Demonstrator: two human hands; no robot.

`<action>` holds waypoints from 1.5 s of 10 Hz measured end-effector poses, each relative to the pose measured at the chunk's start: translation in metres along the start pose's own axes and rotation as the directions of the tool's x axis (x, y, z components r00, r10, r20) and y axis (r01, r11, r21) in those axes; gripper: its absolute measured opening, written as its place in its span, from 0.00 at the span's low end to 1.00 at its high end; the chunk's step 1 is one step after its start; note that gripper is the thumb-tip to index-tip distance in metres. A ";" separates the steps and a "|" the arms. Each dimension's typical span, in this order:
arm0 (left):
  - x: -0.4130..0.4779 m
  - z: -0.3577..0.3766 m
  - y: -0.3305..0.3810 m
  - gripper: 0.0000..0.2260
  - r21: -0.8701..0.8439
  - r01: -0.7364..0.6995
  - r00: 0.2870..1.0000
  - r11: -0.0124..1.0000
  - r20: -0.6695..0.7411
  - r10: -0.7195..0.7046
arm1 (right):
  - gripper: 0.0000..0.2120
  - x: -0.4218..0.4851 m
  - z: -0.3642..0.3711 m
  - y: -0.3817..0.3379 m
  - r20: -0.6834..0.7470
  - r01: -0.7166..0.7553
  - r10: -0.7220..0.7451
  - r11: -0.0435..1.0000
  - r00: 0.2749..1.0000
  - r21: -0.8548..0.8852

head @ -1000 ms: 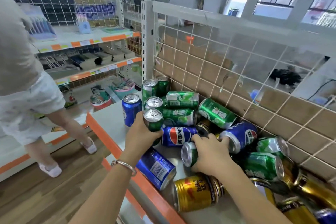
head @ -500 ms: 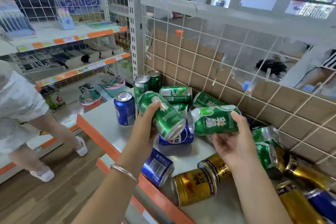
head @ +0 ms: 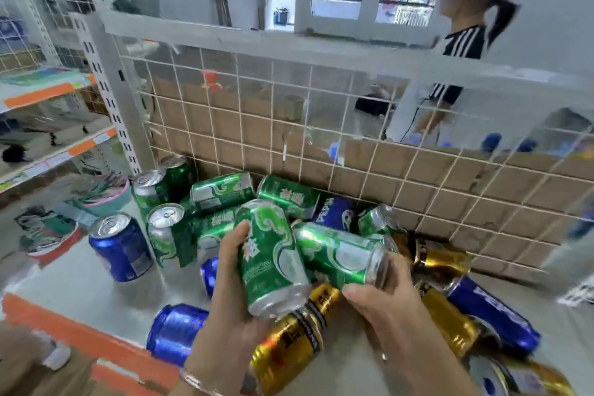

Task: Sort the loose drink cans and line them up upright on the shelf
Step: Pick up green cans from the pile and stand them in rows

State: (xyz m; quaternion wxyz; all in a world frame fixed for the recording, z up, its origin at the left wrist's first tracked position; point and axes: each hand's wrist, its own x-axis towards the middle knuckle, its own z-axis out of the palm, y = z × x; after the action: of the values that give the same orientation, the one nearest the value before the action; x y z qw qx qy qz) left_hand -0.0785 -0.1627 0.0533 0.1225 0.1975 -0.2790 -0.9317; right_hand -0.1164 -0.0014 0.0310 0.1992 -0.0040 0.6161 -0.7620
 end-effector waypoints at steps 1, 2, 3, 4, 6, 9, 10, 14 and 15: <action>-0.006 0.002 -0.024 0.13 0.040 0.087 0.974 0.995 0.206 -0.094 | 0.33 -0.034 -0.030 -0.011 -0.060 0.047 -0.056 0.988 0.997 -0.146; -0.025 0.020 -0.049 0.17 0.191 0.100 0.953 0.977 0.263 -0.149 | 0.35 -0.069 -0.066 -0.019 -0.122 0.055 -0.100 0.943 0.988 -0.328; -0.057 0.038 -0.080 0.18 0.208 0.212 0.866 0.955 0.414 -0.282 | 0.36 -0.112 -0.103 -0.023 -0.143 0.011 -0.086 0.888 0.986 -0.459; -0.091 0.047 -0.113 0.17 0.261 0.274 0.809 0.926 0.459 -0.369 | 0.32 -0.158 -0.136 -0.013 -0.183 -0.043 -0.056 0.868 0.981 -0.495; -0.182 0.060 -0.184 0.18 0.349 0.404 0.645 0.846 0.547 -0.534 | 0.26 -0.247 -0.196 0.015 -0.256 -0.111 -0.058 0.793 0.965 -0.600; -0.283 0.093 -0.304 0.18 0.491 0.592 0.446 0.639 0.461 -0.767 | 0.29 -0.389 -0.288 0.060 -0.511 0.121 0.045 0.950 0.858 0.287; -0.306 0.103 -0.349 0.28 0.634 0.557 0.416 0.536 0.346 -0.841 | 0.47 -0.429 -0.313 0.072 -0.595 0.374 -0.014 0.790 0.803 0.486; -0.366 0.165 -0.510 0.16 0.876 0.407 0.128 0.258 0.225 -0.966 | 0.33 -0.503 -0.429 0.066 -0.782 0.425 0.029 0.827 0.623 0.369; -0.364 0.194 -0.554 0.16 0.868 0.424 0.096 0.258 0.240 -0.966 | 0.25 -0.498 -0.478 0.052 -0.822 0.430 0.015 0.847 0.569 0.314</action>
State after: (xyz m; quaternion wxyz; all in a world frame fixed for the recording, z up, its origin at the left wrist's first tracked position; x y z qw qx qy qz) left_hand 0.0955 0.5033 -0.0040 -0.5839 -0.0814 -0.4325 -0.6822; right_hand 0.2378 0.5922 -0.0137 -0.1984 0.3122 0.4231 -0.8271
